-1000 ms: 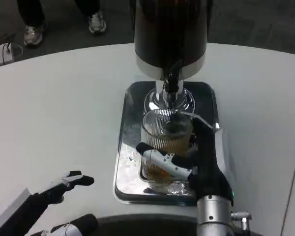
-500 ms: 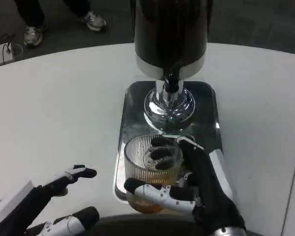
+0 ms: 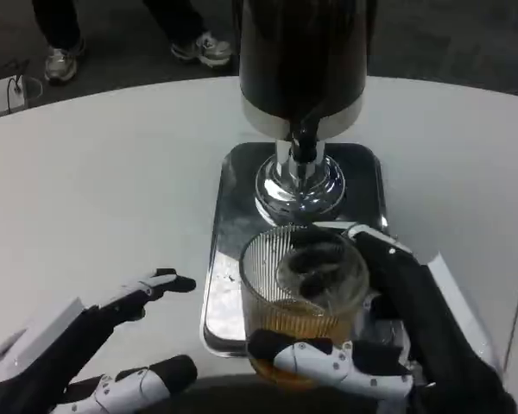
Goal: Grasp the cup under the faucet to collect the drink, then remove the cup.
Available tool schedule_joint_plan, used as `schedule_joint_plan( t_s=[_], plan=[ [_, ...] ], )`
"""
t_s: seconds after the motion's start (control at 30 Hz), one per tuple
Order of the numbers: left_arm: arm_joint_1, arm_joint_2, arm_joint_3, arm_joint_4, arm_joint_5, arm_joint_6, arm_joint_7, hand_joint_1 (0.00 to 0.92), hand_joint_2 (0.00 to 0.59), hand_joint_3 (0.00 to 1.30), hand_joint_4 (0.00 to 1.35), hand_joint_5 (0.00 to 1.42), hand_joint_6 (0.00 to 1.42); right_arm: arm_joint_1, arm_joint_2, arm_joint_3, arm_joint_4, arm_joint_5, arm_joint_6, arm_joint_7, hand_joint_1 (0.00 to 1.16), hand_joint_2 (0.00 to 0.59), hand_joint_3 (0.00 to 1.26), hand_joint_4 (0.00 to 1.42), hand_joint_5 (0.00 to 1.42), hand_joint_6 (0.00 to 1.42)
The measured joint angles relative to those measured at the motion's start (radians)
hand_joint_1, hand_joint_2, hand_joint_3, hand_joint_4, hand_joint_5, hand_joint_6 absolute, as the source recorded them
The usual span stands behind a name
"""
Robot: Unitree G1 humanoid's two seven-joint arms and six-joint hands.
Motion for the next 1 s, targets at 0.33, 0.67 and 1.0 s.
schedule_joint_plan(
  t_s=[0.33, 0.67, 1.0],
  plan=[
    [-0.026, 0.003, -0.054, -0.038, 0.064, -0.054, 0.001, 0.0, 0.043, 0.21, 0.07, 0.11, 0.21, 0.05, -0.092, -0.211, -0.222, 0.086, 0.011, 0.114, 1.02, 0.222, 1.15, 1.37, 1.42, 1.42],
    [-0.009, -0.002, -0.085, -0.135, 0.147, -0.094, 0.016, 0.0, 0.052, 0.16, 0.0, 0.05, 0.18, 0.055, -0.142, -0.328, -0.283, 0.167, 0.012, 0.188, 1.02, 0.222, 1.13, 1.37, 1.42, 1.42],
    [0.004, -0.021, -0.09, -0.18, 0.186, -0.084, 0.03, 0.0, 0.054, 0.11, 0.0, 0.0, 0.13, 0.102, -0.16, -0.372, -0.304, 0.219, -0.025, 0.219, 1.02, 0.222, 1.13, 1.37, 1.42, 1.42]
  ],
)
